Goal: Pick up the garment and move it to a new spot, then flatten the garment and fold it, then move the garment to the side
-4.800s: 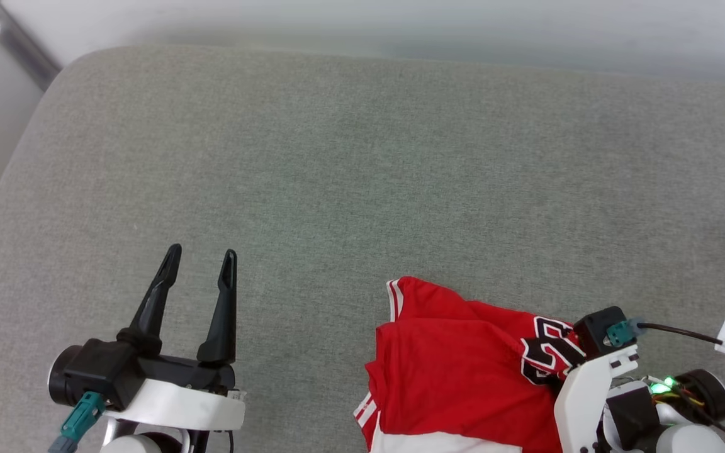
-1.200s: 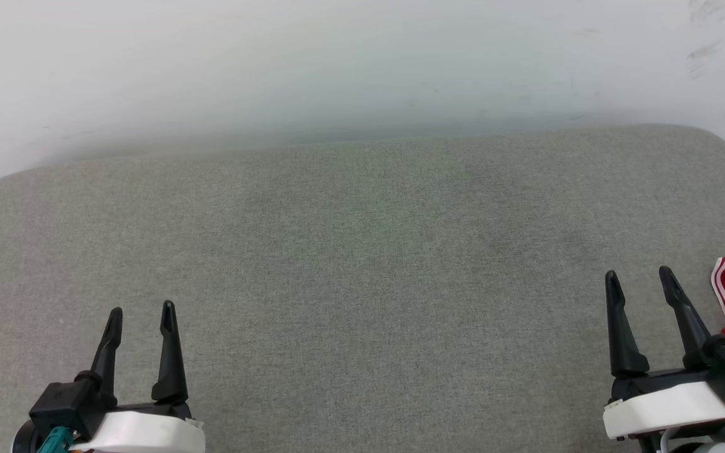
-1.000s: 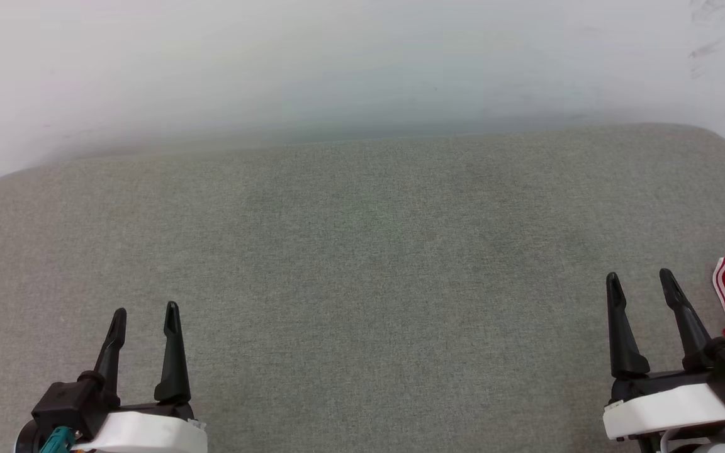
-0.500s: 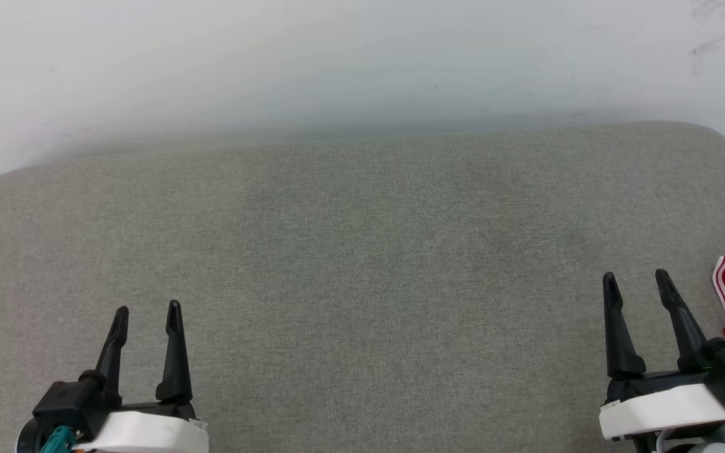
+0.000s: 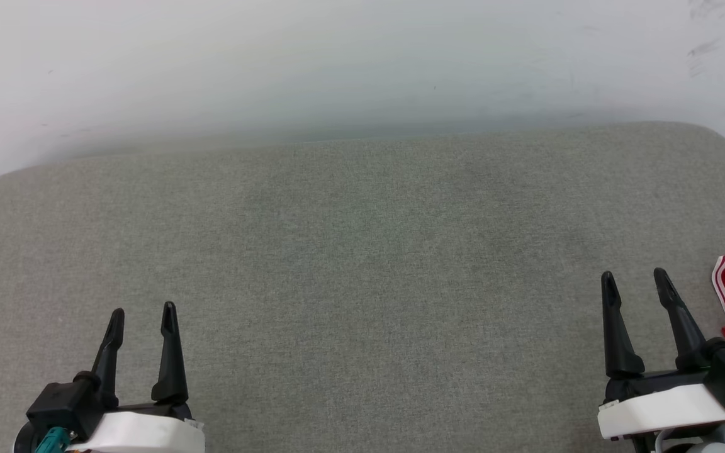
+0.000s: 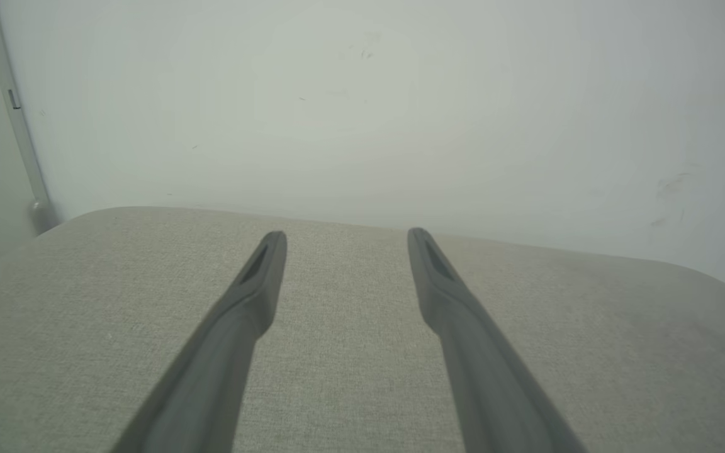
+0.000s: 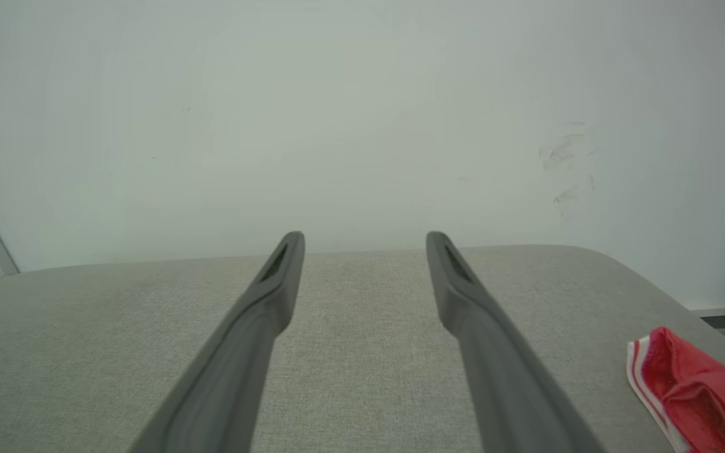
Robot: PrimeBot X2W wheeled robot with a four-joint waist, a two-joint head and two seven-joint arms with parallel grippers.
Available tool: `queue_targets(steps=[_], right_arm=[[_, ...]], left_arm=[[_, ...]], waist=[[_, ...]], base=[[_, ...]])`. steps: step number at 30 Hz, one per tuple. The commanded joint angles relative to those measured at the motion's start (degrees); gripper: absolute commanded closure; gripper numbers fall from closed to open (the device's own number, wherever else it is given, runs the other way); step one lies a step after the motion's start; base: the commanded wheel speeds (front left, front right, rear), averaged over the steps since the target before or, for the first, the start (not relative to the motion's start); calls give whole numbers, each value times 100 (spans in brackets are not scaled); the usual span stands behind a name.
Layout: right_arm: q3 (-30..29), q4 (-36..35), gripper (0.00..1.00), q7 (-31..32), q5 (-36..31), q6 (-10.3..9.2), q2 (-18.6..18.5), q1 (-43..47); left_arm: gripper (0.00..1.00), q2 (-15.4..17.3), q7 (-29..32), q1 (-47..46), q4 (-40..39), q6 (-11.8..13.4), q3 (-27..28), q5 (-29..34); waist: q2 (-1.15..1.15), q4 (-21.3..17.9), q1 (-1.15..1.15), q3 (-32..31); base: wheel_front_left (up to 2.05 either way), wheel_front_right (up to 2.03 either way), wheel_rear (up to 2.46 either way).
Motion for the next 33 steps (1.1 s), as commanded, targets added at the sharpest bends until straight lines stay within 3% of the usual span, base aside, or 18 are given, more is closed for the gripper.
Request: queue_targets(steps=[1,2,6,33], right_arm=[[12,-26,0,-23,-3,-4,18,-14],[9,3,100,0,2,0,0,1],[23,169,100,26,110,0,0,82],[31,504,100,607,3059,-1,-125,-173]], left_arm=[[0,-5,-12,-71,-35,-15,32,-31],[100,0,0,-6,-10,-8,12,-23],[100,-20,52,47,200,-8,-6,-119],[100,-12,757,-295,553,-17,-3,-2737]], waist=[[0,4,0,4],[0,3,0,4],[0,4,0,2],[0,45,0,-36]], base=[[0,0,0],[0,0,0],[0,0,0],[0,0,0]])
